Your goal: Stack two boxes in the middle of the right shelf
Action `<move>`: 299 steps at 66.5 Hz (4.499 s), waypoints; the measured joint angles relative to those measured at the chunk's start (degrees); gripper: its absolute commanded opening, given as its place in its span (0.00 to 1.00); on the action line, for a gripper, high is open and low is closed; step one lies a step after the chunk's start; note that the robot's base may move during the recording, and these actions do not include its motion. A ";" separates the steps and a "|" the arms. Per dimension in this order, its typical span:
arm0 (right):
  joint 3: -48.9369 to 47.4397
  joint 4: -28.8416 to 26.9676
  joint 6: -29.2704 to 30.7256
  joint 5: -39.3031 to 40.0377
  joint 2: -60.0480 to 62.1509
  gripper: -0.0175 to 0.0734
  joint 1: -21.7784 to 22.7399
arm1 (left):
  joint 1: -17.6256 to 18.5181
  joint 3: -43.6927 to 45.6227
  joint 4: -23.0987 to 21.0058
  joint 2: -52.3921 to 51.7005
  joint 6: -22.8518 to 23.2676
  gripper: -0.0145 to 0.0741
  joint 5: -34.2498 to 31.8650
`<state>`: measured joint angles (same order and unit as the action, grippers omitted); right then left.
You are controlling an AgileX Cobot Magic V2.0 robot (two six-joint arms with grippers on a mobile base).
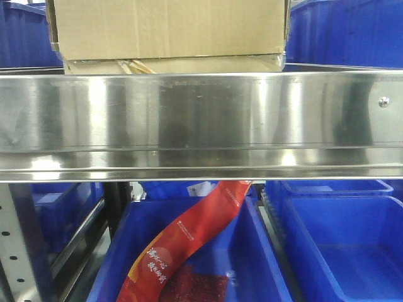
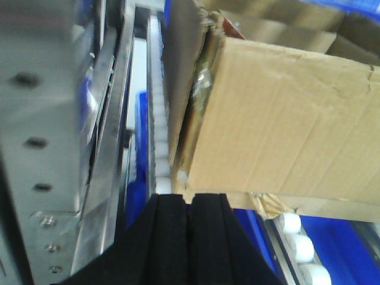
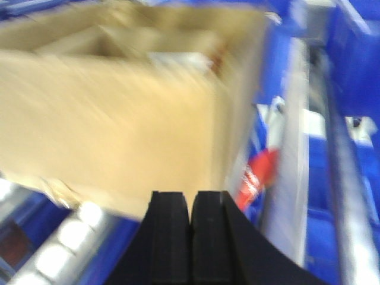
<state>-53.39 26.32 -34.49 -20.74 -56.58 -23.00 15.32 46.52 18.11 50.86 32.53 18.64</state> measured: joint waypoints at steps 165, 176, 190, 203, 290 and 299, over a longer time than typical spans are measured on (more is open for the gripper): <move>53.25 -25.97 32.32 19.85 56.24 0.01 27.41 | 0.00 -14.39 0.00 -33.04 0.00 0.04 -6.89; 53.28 -25.97 32.32 18.13 56.24 0.01 27.41 | 0.00 -14.39 0.00 -33.04 0.00 0.04 -6.89; 53.28 -24.70 32.54 18.13 56.24 0.01 27.41 | 0.00 -14.39 0.00 -33.04 0.00 0.04 -6.89; 53.28 -24.49 35.22 17.99 56.28 0.01 27.41 | 0.00 -14.39 0.00 -33.04 0.00 0.04 -6.89; 53.28 -24.86 36.93 17.87 56.37 0.01 27.41 | -9.93 -31.69 -11.03 -43.73 -20.30 0.04 -9.76; 53.28 -24.86 36.93 17.87 56.37 0.01 27.41 | -12.35 -38.57 -12.22 -49.33 -25.11 0.04 -10.81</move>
<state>-0.11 1.46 2.45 -2.87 -0.20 4.41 2.97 7.95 5.88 1.53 7.42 7.84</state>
